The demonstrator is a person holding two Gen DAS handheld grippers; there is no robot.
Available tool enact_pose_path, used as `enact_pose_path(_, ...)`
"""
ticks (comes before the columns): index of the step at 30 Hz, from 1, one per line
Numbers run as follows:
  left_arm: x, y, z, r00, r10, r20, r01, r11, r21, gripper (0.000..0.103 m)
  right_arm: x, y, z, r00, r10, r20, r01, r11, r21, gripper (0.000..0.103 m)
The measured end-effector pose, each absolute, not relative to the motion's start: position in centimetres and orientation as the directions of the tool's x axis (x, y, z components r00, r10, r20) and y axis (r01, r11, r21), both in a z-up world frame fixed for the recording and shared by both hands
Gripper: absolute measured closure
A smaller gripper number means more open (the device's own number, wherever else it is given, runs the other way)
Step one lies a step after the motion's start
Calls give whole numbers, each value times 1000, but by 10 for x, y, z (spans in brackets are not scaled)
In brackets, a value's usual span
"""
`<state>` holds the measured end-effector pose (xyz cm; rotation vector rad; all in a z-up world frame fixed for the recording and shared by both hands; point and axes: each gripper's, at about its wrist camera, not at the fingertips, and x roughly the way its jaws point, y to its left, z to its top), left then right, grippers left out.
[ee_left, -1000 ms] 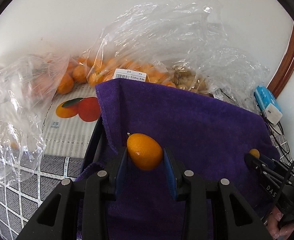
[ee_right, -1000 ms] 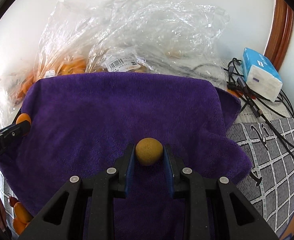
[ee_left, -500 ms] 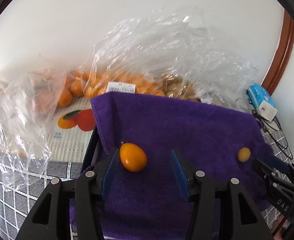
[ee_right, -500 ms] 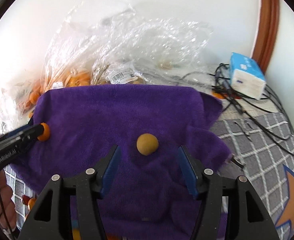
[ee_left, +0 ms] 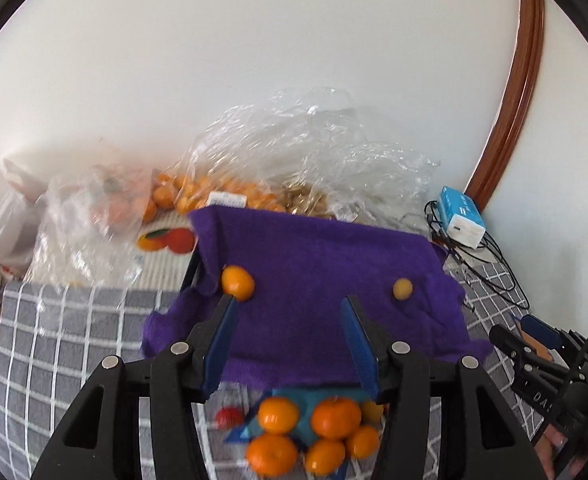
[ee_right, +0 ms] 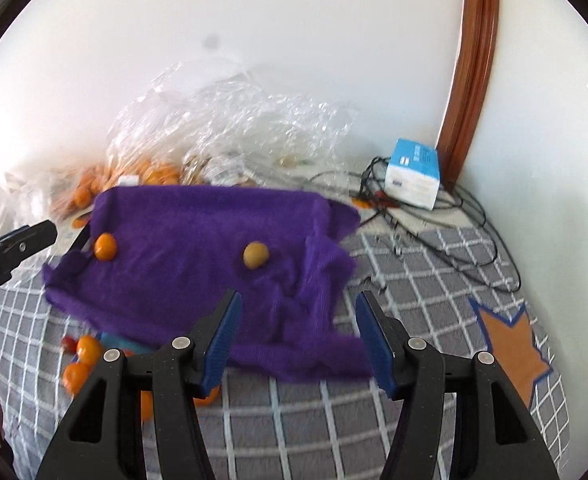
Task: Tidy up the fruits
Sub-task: 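Lift both open tools away from the towel toward the remaining fruit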
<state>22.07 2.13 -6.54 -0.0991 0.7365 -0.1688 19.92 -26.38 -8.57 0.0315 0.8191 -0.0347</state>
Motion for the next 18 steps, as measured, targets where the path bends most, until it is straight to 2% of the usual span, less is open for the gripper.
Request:
enact_pose_path(9,157,38,-87,716,-105,-690,75,994,-73,52,149,-262,-98,685,37,-728,12,998,62,47)
enact_pose_path(18,122,53,-130,692,-58,-720,11,998,-70,49,122,-255,-126,669,93,-737,-35,995,94,47)
